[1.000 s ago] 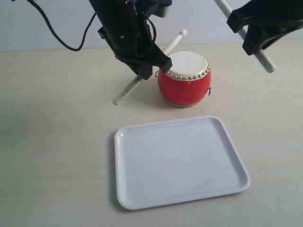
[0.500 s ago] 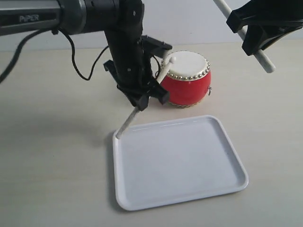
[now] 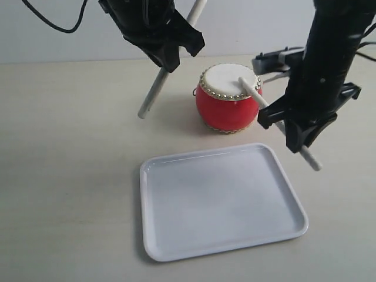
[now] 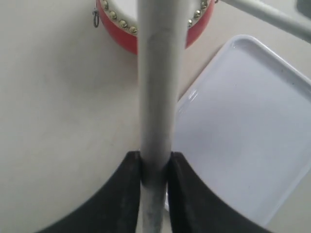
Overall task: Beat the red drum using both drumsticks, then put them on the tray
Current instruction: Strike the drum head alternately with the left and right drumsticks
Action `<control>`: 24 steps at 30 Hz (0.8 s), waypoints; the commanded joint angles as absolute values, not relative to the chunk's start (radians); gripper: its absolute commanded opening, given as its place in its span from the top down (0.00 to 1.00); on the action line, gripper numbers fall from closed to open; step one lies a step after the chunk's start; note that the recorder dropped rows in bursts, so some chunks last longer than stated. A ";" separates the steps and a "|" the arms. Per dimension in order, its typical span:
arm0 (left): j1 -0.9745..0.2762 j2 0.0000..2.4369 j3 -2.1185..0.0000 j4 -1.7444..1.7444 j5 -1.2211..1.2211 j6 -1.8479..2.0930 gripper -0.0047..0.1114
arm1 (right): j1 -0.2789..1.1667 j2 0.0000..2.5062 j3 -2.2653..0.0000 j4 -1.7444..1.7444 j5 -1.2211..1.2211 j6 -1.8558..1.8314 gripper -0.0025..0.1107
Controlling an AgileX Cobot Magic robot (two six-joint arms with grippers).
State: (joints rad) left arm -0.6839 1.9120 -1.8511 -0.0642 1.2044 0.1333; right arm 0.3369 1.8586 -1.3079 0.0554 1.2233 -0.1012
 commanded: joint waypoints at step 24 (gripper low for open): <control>-0.687 2.273 -1.926 -0.067 1.221 0.196 0.96 | 0.339 1.372 -1.334 0.054 1.197 -0.102 0.98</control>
